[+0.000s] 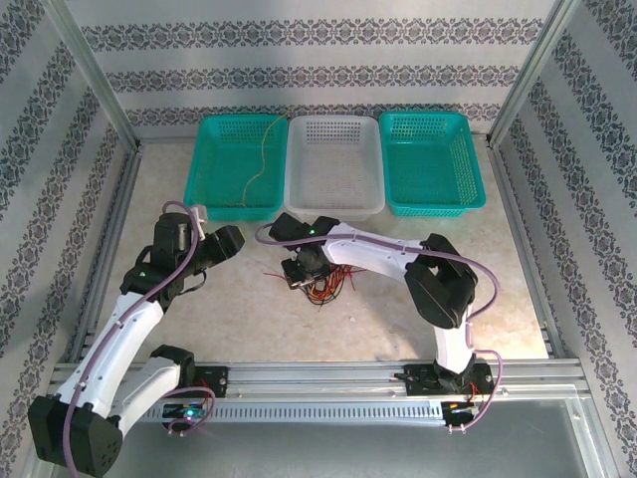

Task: Untangle the cables

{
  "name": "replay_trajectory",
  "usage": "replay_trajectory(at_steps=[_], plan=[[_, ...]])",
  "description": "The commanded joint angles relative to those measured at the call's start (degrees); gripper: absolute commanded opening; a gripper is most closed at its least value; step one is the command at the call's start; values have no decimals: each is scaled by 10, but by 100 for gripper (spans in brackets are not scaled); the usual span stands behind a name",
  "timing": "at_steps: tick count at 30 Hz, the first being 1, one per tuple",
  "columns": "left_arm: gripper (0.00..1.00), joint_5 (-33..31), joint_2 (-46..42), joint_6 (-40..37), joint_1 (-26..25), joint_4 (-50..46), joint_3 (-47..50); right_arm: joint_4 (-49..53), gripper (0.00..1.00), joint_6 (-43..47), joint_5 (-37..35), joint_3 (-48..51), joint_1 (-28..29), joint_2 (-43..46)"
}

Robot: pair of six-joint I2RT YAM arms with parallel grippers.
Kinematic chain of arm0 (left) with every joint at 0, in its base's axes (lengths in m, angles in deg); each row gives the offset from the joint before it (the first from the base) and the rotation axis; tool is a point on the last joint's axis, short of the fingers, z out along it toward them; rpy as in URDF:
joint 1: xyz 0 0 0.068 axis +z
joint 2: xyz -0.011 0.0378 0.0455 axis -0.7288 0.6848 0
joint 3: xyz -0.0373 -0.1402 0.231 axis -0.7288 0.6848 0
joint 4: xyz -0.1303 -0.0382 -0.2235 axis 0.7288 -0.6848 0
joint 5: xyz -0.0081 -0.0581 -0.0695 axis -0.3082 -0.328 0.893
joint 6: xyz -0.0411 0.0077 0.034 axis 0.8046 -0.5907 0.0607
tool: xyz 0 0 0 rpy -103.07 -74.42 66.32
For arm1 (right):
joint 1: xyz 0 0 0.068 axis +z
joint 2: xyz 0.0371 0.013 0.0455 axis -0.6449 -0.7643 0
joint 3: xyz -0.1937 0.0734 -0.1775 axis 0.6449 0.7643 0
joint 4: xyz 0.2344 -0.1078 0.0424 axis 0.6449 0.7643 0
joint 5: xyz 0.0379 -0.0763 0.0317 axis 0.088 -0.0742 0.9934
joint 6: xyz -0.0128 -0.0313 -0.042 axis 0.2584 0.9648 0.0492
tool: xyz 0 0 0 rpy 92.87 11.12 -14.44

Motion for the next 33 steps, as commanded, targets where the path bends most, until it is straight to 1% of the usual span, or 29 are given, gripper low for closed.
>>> replay_trajectory(at_steps=[1,3,4,6,7,8,10,12,13,15,17,22,25,29,33], plan=[[65,18,13,4,-5,23,-26,31,28,15,-19,-19,0,-12],[65,22,17,4,-5,29,-29,27,28,19,-23,-17,0,-10],[65,25,18,5,-4,33,-29,27,30,20,-26,-16,-1,-10],[66,26,16,6,-5,40,-29,21,40,24,-25,-15,-1,-14],[66,26,14,5,-4,43,-29,17,41,24,-23,-15,-1,-16],[66,26,13,5,-5,44,-30,13,36,25,-20,-15,-1,-19],[66,28,10,4,-4,46,-32,12,19,25,-21,-20,-1,-23],[66,36,9,2,-5,49,-32,10,4,29,-22,-21,-1,-10],[66,40,8,1,-4,51,-31,6,0,32,-22,-21,-1,3],[65,48,7,1,-5,58,-31,3,0,37,-29,-23,-1,40],[62,69,6,3,-4,77,-31,6,0,43,-31,-31,-5,84],[56,132,7,28,-13,178,-23,12,0,38,-32,-62,-31,199],[55,152,8,39,-34,249,-19,15,0,29,-23,-88,-58,246],[56,171,17,43,-72,329,-23,-3,0,19,18,-119,-97,288],[61,187,47,38,-114,377,-42,-23,0,-8,82,-152,-139,299]])
